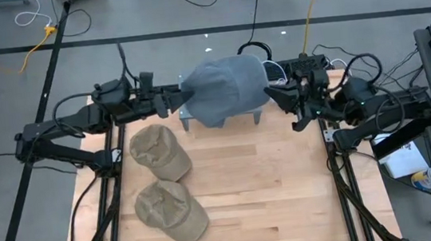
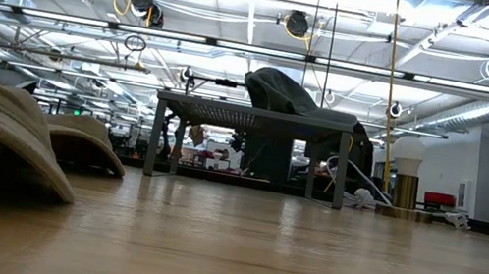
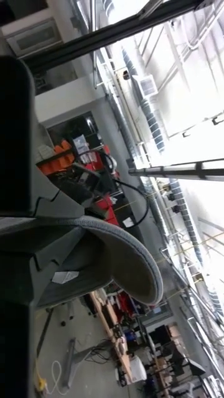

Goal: Pick & Place hat
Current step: Stack the black cap on top of the black cap on the shelf

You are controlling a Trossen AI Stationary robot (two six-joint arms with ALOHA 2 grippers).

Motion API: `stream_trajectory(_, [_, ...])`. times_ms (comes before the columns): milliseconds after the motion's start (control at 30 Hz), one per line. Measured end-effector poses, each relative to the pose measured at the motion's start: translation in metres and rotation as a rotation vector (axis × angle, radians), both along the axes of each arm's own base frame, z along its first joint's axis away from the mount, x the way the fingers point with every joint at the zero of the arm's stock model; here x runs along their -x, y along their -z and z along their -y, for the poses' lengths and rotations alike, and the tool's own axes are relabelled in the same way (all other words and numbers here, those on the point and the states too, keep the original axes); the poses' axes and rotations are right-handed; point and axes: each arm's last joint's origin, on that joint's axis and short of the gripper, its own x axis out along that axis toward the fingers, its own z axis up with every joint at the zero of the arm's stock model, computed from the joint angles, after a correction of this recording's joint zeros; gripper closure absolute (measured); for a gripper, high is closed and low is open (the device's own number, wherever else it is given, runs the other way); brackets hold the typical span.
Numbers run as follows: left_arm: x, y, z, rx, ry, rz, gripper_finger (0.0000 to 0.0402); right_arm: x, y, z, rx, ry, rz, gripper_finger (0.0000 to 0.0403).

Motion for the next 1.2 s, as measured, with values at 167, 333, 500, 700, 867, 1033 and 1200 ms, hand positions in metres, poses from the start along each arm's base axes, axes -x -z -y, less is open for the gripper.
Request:
stream_trajectory(167, [-0.005, -0.007, 0.005, -0.023, 0.074, 0.091, 0.0133, -0.009, 0.005, -0.001, 0.002, -0.003, -0.027, 0.0400])
stream_trajectory(333, [-0.003, -0.010, 0.010, -0.016, 0.160, 0.114, 0.0133, -0.005, 0.003, -0.001, 0.023, 0.010, -0.025, 0.0400])
stream_trajectory(500, [0.002, -0.015, 0.013, -0.003, 0.259, 0.148, 0.0133, 0.005, -0.002, 0.003, 0.033, 0.077, -0.009, 0.0400])
stream_trajectory(700, [0.005, -0.027, 0.015, -0.004, 0.345, 0.275, 0.0133, 0.004, -0.002, 0.005, 0.019, 0.078, -0.006, 0.0400])
stream_trajectory(867, [0.005, -0.027, 0.016, 0.008, 0.355, 0.273, 0.0133, -0.003, 0.002, 0.004, 0.000, 0.068, -0.019, 0.0400])
stream_trajectory(1033, [0.004, -0.026, 0.015, 0.008, 0.351, 0.275, 0.0133, -0.009, 0.001, 0.002, 0.004, 0.022, 0.024, 0.0400])
stream_trajectory(1200, [0.002, -0.025, 0.011, 0.002, 0.334, 0.271, 0.0133, -0.010, -0.001, 0.002, 0.000, 0.021, 0.052, 0.0400])
